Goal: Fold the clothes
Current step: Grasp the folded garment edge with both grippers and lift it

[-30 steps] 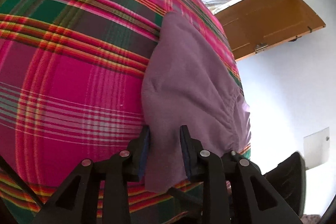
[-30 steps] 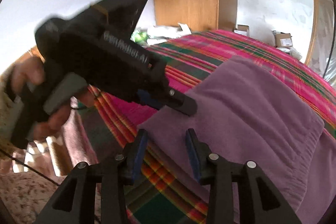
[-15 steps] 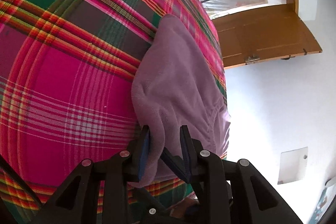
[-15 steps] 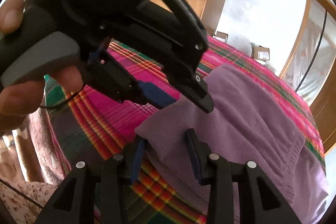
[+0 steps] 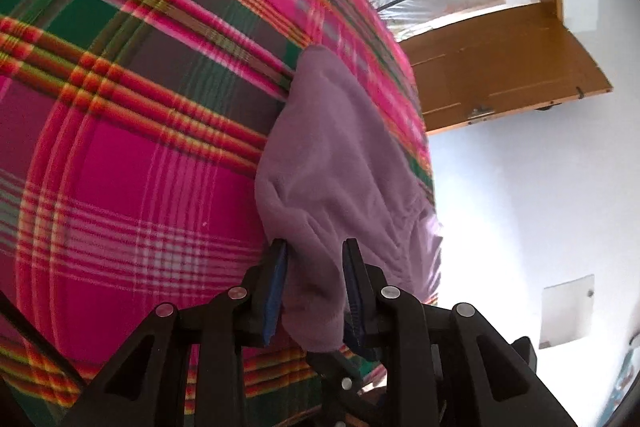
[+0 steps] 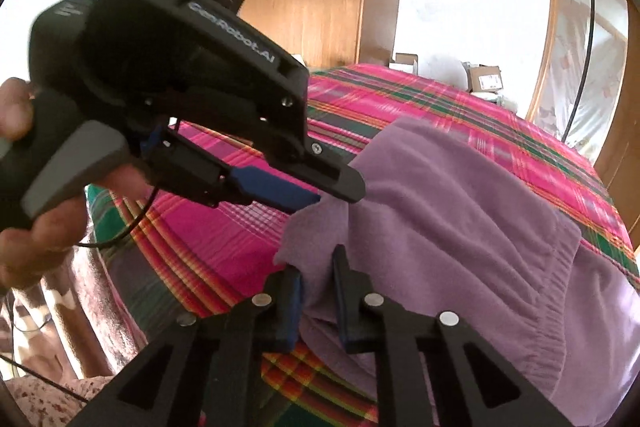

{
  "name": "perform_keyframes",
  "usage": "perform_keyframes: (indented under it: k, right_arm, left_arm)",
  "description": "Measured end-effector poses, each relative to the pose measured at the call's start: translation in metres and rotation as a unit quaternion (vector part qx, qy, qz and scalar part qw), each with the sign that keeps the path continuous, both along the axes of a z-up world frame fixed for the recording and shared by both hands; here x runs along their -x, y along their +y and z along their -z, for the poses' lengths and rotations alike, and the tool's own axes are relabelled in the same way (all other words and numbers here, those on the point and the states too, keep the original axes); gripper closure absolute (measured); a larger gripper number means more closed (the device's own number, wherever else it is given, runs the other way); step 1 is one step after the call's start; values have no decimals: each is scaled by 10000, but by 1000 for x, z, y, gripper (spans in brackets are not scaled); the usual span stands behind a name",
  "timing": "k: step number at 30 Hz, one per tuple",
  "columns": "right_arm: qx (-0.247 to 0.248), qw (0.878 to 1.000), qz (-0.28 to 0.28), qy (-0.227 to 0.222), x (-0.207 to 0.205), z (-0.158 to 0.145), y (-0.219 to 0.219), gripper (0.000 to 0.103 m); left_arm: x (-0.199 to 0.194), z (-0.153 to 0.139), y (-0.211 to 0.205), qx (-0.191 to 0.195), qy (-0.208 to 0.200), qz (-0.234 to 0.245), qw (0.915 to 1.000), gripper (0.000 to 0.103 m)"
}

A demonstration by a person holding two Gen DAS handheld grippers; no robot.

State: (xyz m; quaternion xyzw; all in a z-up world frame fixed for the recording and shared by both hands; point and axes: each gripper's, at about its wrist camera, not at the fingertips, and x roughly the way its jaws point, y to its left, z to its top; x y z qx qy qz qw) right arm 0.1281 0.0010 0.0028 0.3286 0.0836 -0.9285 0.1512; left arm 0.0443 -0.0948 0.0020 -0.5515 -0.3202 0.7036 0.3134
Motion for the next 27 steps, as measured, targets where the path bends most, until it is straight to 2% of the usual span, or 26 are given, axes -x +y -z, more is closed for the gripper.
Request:
perform_keyframes:
  k: [3, 7, 9, 12, 15, 18, 23, 27]
  right_arm:
    - [12, 9999, -36, 138, -2, -6, -2, 89]
    - [52, 9996, -73, 279, -12, -14, -2, 90]
    - [62, 9995, -100, 297, -16, -16, -1, 90]
    - [74, 9994, -136, 306, -16, -17, 1, 90]
    - [95, 9994, -150, 310, -17, -17, 1, 90]
    - [76, 9993, -168, 320, -12, -15, 1, 90]
    - [49, 9993, -175, 315, 0, -9, 1, 90]
    - [24, 9994, -175, 289, -1, -7, -2, 90]
  left_arm:
    - [7, 6, -4, -383, -143, 35, 9992, 64]
    - [11, 13, -9, -322, -283, -85, 9990, 59]
    - [15, 15, -8, -432, -346, -156, 9983, 59]
    - [24, 13, 4, -596, -299, -2, 9978, 59]
    - [34, 14, 17, -416, -388, 185, 9982, 59]
    - [48, 21, 33, -252, -653, 410, 9967, 59]
    - [58, 24, 44, -311, -686, 518, 9958, 59]
    - [65, 29, 45, -526, -809, 557, 9938, 60]
